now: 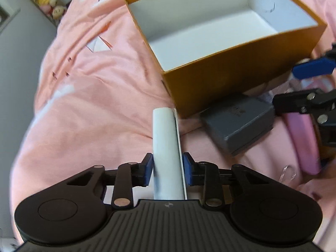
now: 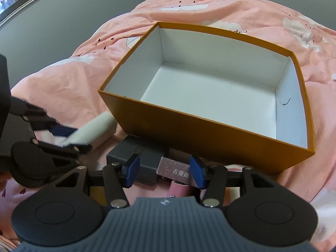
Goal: Organize objects
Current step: 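Grasp the white cylindrical case with the left gripper and lift it, then grasp the small gold cube box with the right gripper while the left carries the white case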
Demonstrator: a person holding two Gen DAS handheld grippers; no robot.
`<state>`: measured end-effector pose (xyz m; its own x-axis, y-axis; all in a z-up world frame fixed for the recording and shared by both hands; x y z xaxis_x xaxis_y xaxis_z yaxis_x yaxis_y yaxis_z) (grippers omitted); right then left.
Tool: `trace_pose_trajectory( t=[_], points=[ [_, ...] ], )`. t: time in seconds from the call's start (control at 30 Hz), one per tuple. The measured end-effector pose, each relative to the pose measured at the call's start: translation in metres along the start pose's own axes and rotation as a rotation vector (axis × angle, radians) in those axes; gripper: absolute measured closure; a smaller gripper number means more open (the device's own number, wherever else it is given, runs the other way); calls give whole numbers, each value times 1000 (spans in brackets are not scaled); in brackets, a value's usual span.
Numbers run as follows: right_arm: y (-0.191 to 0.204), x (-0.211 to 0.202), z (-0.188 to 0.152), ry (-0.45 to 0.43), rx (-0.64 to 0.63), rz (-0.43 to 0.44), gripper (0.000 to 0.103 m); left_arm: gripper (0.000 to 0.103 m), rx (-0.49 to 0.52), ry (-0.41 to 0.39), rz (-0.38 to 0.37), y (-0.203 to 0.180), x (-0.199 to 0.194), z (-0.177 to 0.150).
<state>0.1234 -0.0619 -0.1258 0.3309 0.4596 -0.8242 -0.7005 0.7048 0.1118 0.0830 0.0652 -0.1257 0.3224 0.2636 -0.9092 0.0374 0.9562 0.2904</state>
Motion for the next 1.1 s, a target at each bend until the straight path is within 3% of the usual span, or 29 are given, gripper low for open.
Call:
trace_pose_trajectory(
  t=[0.17,0.33,0.53,0.8,1.1],
  points=[
    [6,0,1,0,-14,5,48,68,-47,44,-58,1,15,-4],
    [7,-2,0,-4,-23,2,48,70,-136,15,-112,17,18,-4],
    [22,-7,-2,-12,-53,79,54,70,-228,-35,-152,31,4,-12],
    [69,0,-16,66,-194,260,57,70,-290,-111,-175,41,-22,-14],
    [97,27,-36,178,-330,302,51,70,-326,-231,-220,47,-50,-6]
  ],
)
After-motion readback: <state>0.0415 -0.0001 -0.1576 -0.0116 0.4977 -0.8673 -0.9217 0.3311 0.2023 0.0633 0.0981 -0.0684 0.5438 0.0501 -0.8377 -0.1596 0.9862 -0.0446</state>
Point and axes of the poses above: each gripper's, at about its wrist camera, not at the fingertips, and x roughly the way its jaws point, y to its left, z to its top, the point moved 8 cm from there along x, roughly the way its jaws point, and after that the axes turned 2 degrees about -x, right-handed, at the moved point
